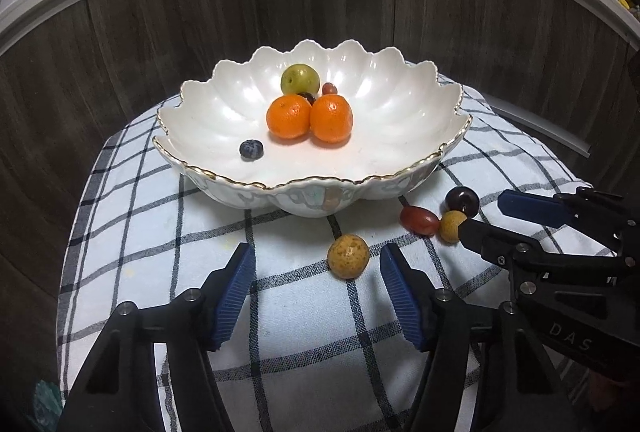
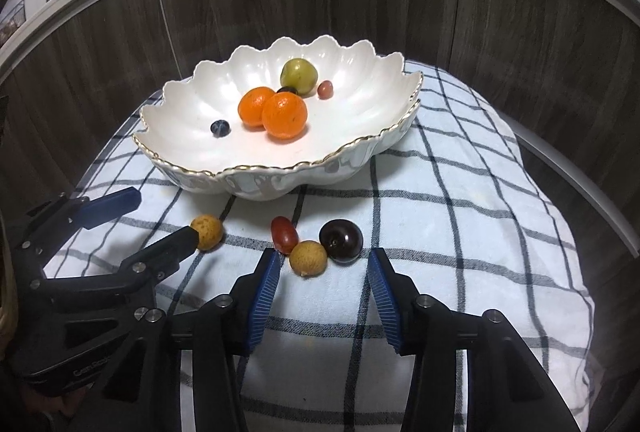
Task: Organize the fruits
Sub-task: 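Grasp the brown speckled fruit with the left tool while the right tool grasps the small yellow fruit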
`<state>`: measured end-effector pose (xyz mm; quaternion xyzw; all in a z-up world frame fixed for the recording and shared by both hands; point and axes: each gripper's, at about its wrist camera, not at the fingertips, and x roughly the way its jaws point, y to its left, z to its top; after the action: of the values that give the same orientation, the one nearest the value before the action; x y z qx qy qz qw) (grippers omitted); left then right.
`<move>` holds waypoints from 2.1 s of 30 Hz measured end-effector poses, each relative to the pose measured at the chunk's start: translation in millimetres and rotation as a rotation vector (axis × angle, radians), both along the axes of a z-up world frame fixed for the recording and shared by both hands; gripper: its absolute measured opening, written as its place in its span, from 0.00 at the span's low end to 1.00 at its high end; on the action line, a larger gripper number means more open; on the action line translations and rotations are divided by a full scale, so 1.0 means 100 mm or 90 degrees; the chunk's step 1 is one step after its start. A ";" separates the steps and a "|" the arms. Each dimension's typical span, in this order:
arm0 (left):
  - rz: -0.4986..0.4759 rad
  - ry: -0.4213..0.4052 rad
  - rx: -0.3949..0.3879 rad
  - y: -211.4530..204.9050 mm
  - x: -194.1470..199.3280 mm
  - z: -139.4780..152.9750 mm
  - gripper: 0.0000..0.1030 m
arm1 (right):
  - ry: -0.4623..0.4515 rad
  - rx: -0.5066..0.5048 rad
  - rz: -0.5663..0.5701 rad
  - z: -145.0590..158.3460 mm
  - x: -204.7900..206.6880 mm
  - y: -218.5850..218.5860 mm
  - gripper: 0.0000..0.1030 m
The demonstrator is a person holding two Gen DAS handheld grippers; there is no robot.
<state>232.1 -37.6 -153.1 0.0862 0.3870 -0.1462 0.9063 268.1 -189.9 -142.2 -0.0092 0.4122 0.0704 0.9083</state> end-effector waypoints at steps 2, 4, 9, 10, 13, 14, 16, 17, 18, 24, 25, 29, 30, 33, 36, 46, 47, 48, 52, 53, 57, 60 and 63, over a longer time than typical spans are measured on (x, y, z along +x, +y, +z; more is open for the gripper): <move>-0.004 0.003 0.002 -0.01 0.01 -0.02 0.61 | 0.003 0.001 0.003 -0.03 0.01 0.01 0.42; -0.007 0.007 0.002 -0.02 0.02 -0.03 0.59 | 0.008 0.000 0.007 -0.06 0.02 0.01 0.41; -0.022 0.021 0.000 -0.04 0.07 -0.08 0.53 | 0.016 0.006 0.015 -0.11 0.05 0.03 0.36; -0.026 0.022 0.000 -0.05 0.08 -0.09 0.50 | 0.017 0.009 0.017 -0.12 0.05 0.04 0.34; -0.032 0.032 -0.003 -0.07 0.11 -0.12 0.45 | 0.019 0.011 0.024 -0.15 0.07 0.06 0.31; -0.031 0.034 -0.004 -0.07 0.12 -0.13 0.45 | 0.020 0.011 0.024 -0.15 0.07 0.06 0.30; -0.033 0.042 -0.008 -0.08 0.14 -0.16 0.42 | 0.018 0.013 0.024 -0.15 0.08 0.07 0.30; -0.034 0.047 -0.008 -0.09 0.14 -0.18 0.42 | 0.018 0.014 0.024 -0.16 0.09 0.07 0.30; -0.035 0.050 -0.006 -0.10 0.15 -0.20 0.40 | 0.016 0.012 0.022 -0.15 0.10 0.07 0.30; -0.042 0.070 -0.004 -0.13 0.19 -0.23 0.32 | 0.016 -0.001 0.025 -0.18 0.12 0.11 0.27; -0.045 0.070 -0.008 -0.13 0.19 -0.22 0.27 | 0.015 -0.005 0.025 -0.19 0.12 0.12 0.27; -0.052 0.069 -0.007 -0.16 0.17 -0.21 0.25 | 0.015 -0.006 0.027 -0.20 0.12 0.11 0.24; -0.051 0.070 -0.009 -0.16 0.17 -0.21 0.25 | 0.014 -0.007 0.028 -0.20 0.12 0.12 0.24; -0.047 0.067 -0.014 -0.15 0.16 -0.20 0.25 | 0.011 -0.014 0.030 -0.20 0.11 0.12 0.24; -0.045 0.062 -0.016 -0.14 0.14 -0.18 0.25 | 0.011 -0.012 0.029 -0.18 0.10 0.11 0.24; -0.028 0.050 -0.026 -0.09 0.05 -0.06 0.24 | 0.000 -0.009 0.025 -0.10 0.05 0.08 0.24; -0.027 0.049 -0.026 -0.09 0.04 -0.04 0.24 | -0.003 -0.008 0.025 -0.08 0.04 0.07 0.24; -0.026 0.048 -0.026 -0.08 0.03 -0.03 0.24 | -0.005 -0.008 0.025 -0.07 0.03 0.07 0.24; -0.020 0.040 -0.030 -0.06 -0.01 0.04 0.24 | -0.016 -0.006 0.025 0.00 0.00 0.07 0.24; -0.019 0.037 -0.031 -0.06 -0.02 0.07 0.24 | -0.018 -0.006 0.025 0.01 -0.01 0.07 0.24; -0.015 0.027 -0.032 -0.05 -0.06 0.14 0.24 | -0.031 -0.006 0.025 0.09 -0.05 0.06 0.24; -0.012 0.021 -0.034 -0.04 -0.09 0.20 0.24 | -0.041 -0.005 0.026 0.15 -0.08 0.05 0.24; -0.008 0.013 -0.035 -0.03 -0.12 0.27 0.24 | -0.050 -0.004 0.027 0.20 -0.11 0.05 0.24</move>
<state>219.6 -40.8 -126.1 0.0623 0.3917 -0.1630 0.9034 257.1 -184.5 -122.0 -0.0238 0.3762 0.0879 0.9221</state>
